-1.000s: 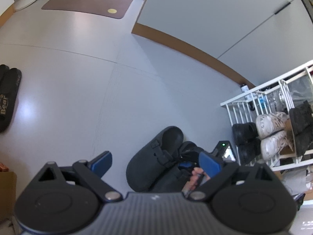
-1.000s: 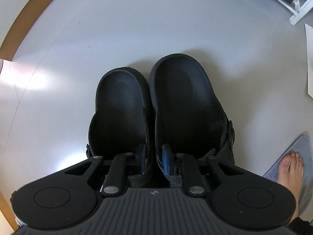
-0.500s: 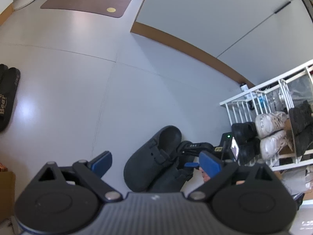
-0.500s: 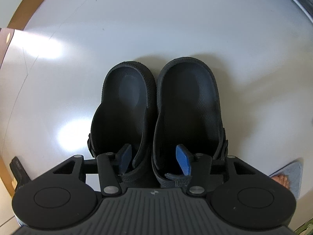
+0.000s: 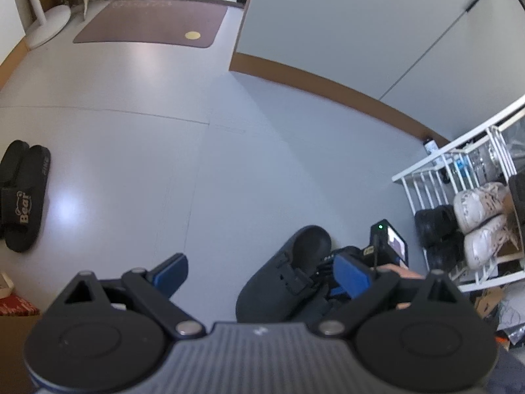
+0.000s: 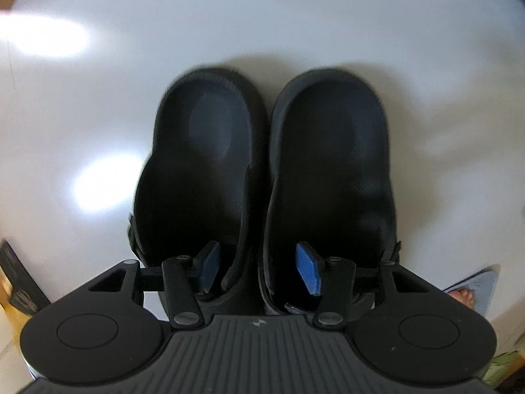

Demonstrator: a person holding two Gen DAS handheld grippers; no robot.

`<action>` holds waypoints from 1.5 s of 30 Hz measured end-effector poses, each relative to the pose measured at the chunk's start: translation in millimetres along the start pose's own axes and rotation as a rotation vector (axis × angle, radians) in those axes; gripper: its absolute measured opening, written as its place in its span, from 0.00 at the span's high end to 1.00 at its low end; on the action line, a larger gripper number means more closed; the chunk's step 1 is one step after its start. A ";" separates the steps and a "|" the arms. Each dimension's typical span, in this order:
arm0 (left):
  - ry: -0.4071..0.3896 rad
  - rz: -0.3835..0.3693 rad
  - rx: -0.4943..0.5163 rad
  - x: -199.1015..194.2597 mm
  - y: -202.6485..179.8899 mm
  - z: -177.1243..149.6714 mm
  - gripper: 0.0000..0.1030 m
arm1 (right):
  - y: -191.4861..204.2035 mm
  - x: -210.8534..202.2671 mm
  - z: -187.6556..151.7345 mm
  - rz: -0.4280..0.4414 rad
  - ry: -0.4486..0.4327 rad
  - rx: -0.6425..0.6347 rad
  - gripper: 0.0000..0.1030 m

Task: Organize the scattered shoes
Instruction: 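Adjust the right tool's grip on the black clogs, then lift the black clogs with the right tool and carry them to the rack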

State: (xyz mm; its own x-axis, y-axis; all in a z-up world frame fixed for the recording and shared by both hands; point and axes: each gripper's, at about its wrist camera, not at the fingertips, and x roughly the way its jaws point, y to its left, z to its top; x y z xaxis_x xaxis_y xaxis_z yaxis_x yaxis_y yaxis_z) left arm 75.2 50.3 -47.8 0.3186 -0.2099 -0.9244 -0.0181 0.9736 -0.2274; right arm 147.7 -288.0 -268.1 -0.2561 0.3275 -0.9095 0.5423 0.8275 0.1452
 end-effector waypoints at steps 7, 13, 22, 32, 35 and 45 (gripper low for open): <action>-0.015 -0.024 -0.003 -7.2 7.3 10.0 0.06 | 13.3 4.1 0.2 -0.059 0.050 -0.008 0.46; -0.058 -0.029 -0.034 -16.9 11.7 11.1 0.06 | 30.4 16.9 -7.1 -0.128 0.072 -0.030 0.60; -0.059 -0.062 -0.062 -25.0 16.1 13.5 0.06 | 39.9 1.5 -25.0 -0.127 0.052 -0.066 0.66; -0.082 -0.101 -0.078 -38.3 27.7 14.3 0.06 | 44.5 -58.4 -75.8 -0.069 -0.117 -0.105 0.74; -0.096 -0.104 -0.089 -44.3 31.6 14.4 0.06 | 47.8 -80.8 -97.7 -0.042 -0.184 -0.130 0.74; -0.079 -0.150 -0.101 -44.9 30.0 14.5 0.06 | 48.0 -161.0 -149.0 0.027 -0.405 -0.171 0.74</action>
State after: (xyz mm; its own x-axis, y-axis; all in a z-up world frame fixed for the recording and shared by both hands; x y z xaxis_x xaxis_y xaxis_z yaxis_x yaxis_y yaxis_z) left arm 74.1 90.3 -8.6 0.3980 -0.3401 -0.8520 -0.0586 0.9174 -0.3936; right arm 95.8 -233.1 -56.7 0.1092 0.1732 -0.9788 0.3952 0.8960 0.2026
